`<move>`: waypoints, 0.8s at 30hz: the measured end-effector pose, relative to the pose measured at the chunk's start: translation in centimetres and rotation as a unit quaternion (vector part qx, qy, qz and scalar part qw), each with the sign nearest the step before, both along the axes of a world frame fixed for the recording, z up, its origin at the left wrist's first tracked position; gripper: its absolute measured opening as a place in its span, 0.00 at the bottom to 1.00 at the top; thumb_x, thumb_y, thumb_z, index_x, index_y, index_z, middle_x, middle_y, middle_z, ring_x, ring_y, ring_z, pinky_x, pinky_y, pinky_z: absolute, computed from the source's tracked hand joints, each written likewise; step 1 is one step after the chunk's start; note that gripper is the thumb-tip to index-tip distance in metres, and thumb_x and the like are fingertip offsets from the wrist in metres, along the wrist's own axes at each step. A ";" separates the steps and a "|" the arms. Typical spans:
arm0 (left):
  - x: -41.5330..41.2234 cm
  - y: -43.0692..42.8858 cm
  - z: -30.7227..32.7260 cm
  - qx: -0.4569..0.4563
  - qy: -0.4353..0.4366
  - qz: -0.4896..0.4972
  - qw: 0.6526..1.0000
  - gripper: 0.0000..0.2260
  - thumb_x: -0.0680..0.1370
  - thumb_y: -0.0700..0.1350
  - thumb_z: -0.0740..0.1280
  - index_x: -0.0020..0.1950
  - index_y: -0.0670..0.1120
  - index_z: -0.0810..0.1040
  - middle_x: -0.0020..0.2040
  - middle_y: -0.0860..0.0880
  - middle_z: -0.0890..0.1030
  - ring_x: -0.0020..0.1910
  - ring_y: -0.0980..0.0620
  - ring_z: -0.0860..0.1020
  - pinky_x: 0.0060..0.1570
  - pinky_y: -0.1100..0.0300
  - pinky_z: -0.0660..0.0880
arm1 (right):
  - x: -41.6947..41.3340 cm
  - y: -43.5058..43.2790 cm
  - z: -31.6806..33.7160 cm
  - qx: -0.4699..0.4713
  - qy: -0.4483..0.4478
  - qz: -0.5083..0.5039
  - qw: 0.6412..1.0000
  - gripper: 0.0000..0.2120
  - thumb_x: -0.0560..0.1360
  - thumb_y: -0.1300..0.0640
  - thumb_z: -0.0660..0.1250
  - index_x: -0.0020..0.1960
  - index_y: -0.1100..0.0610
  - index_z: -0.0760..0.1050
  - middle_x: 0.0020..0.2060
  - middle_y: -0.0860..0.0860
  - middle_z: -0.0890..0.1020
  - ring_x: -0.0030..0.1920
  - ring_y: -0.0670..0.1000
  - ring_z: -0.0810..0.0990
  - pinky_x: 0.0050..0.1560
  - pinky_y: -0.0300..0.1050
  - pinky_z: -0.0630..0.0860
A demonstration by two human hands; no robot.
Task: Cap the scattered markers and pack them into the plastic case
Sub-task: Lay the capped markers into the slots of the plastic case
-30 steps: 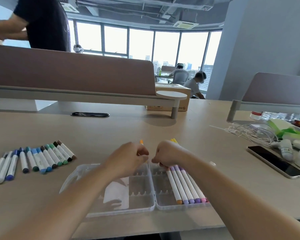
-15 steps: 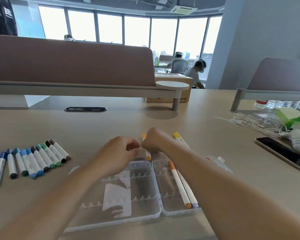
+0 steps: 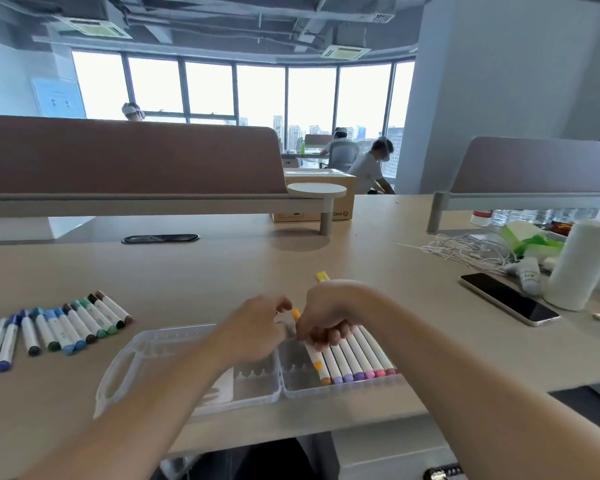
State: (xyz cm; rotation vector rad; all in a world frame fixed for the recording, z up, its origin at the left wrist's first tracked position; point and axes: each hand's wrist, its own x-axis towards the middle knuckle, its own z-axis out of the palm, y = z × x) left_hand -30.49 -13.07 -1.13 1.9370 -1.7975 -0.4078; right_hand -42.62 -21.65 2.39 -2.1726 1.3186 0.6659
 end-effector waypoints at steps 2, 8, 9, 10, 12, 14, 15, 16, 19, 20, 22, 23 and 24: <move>-0.8 0.5 -0.3 0.012 -0.009 -0.013 1.000 0.18 0.79 0.40 0.61 0.68 0.49 0.72 0.61 0.50 0.76 0.42 0.52 0.79 0.36 0.69 0.73 | -0.6 0.2 -0.4 0.009 -0.005 -0.007 1.000 0.15 0.78 0.53 0.58 0.34 0.56 0.71 0.30 0.52 0.70 0.21 0.47 0.62 0.22 0.35 0.57; -1.0 1.1 -1.1 0.026 -0.018 -0.047 0.998 0.12 0.79 0.44 0.62 0.62 0.50 0.76 0.57 0.52 0.77 0.50 0.53 0.75 0.44 0.63 0.70 | -1.8 0.5 -0.4 -0.061 -0.052 0.000 0.997 0.20 0.81 0.50 0.61 0.33 0.57 0.71 0.19 0.48 0.70 0.16 0.46 0.63 0.22 0.36 0.60; -0.9 1.0 -1.1 0.025 -0.020 -0.053 0.998 0.10 0.79 0.48 0.64 0.60 0.51 0.77 0.55 0.53 0.78 0.52 0.53 0.76 0.47 0.62 0.70 | -1.8 0.5 -0.5 -0.059 -0.052 -0.002 0.997 0.20 0.80 0.50 0.62 0.32 0.57 0.71 0.19 0.48 0.70 0.16 0.46 0.63 0.22 0.36 0.59; -0.9 1.0 -1.0 0.025 -0.023 -0.060 0.998 0.11 0.78 0.51 0.66 0.59 0.51 0.77 0.55 0.54 0.78 0.53 0.53 0.76 0.50 0.61 0.70 | -1.8 0.4 -0.7 -0.055 -0.048 -0.005 0.997 0.20 0.80 0.50 0.63 0.32 0.56 0.70 0.18 0.48 0.69 0.16 0.46 0.62 0.22 0.36 0.59; -1.0 1.0 -1.1 0.026 -0.031 -0.070 0.997 0.15 0.76 0.55 0.69 0.59 0.51 0.79 0.57 0.55 0.79 0.56 0.54 0.75 0.53 0.61 0.69 | -1.6 0.3 -0.9 -0.047 -0.030 -0.010 0.998 0.22 0.80 0.48 0.63 0.31 0.56 0.68 0.17 0.47 0.68 0.15 0.45 0.62 0.21 0.34 0.59; -0.9 0.8 -1.3 0.018 -0.043 -0.075 0.996 0.16 0.75 0.56 0.70 0.58 0.49 0.80 0.57 0.54 0.80 0.57 0.55 0.76 0.53 0.62 0.69 | -1.4 0.3 -0.9 -0.042 -0.013 -0.010 0.999 0.22 0.81 0.46 0.62 0.31 0.56 0.67 0.17 0.46 0.67 0.15 0.45 0.62 0.19 0.31 0.58; -0.9 0.6 -1.5 0.016 -0.050 -0.074 0.996 0.16 0.75 0.56 0.70 0.58 0.49 0.81 0.57 0.54 0.80 0.57 0.54 0.76 0.54 0.62 0.70 | -1.3 0.3 -0.8 -0.041 -0.007 -0.007 0.999 0.22 0.81 0.46 0.62 0.32 0.56 0.67 0.17 0.46 0.67 0.15 0.45 0.62 0.19 0.31 0.58; -0.9 0.6 -1.6 0.018 -0.059 -0.074 0.995 0.17 0.74 0.57 0.71 0.58 0.49 0.81 0.58 0.54 0.80 0.58 0.54 0.75 0.56 0.60 0.70 | -1.3 0.3 -0.8 -0.041 -0.005 -0.003 0.999 0.22 0.81 0.47 0.62 0.32 0.56 0.67 0.17 0.46 0.67 0.15 0.45 0.62 0.19 0.31 0.59; -0.8 0.3 -1.8 0.015 -0.086 -0.075 0.993 0.19 0.74 0.58 0.70 0.60 0.48 0.81 0.59 0.53 0.79 0.60 0.52 0.74 0.61 0.58 0.70 | -1.1 0.2 -0.6 -0.042 -0.002 0.010 0.999 0.21 0.81 0.49 0.64 0.32 0.56 0.67 0.18 0.47 0.68 0.16 0.45 0.63 0.20 0.31 0.60; -0.9 0.4 -1.7 0.018 -0.091 -0.073 0.993 0.20 0.74 0.58 0.70 0.61 0.48 0.81 0.60 0.52 0.78 0.62 0.52 0.74 0.61 0.59 0.69 | -1.0 0.1 -0.6 -0.039 0.000 0.012 0.999 0.21 0.81 0.49 0.64 0.32 0.56 0.68 0.18 0.47 0.68 0.16 0.45 0.63 0.20 0.32 0.60; -0.9 0.3 -1.5 0.024 -0.101 -0.069 0.992 0.22 0.74 0.59 0.70 0.62 0.48 0.80 0.62 0.51 0.77 0.63 0.51 0.72 0.62 0.58 0.68 | -0.9 0.1 -0.6 -0.034 0.000 0.014 0.999 0.21 0.81 0.49 0.64 0.32 0.56 0.68 0.18 0.47 0.68 0.16 0.45 0.63 0.20 0.33 0.61; -1.0 0.2 -1.3 0.028 -0.106 -0.067 0.992 0.22 0.73 0.60 0.70 0.61 0.47 0.80 0.62 0.50 0.78 0.63 0.50 0.72 0.63 0.56 0.69 | -1.0 0.1 -0.5 -0.033 -0.002 0.016 0.999 0.21 0.81 0.49 0.64 0.32 0.56 0.68 0.18 0.47 0.68 0.16 0.45 0.63 0.20 0.33 0.61; -1.0 0.1 -1.1 0.034 -0.105 -0.062 0.992 0.22 0.73 0.60 0.71 0.61 0.47 0.80 0.61 0.50 0.78 0.61 0.50 0.74 0.61 0.55 0.71 | -1.1 0.0 -0.6 -0.034 -0.009 0.017 0.999 0.21 0.80 0.49 0.64 0.32 0.56 0.69 0.18 0.47 0.69 0.17 0.45 0.64 0.21 0.33 0.61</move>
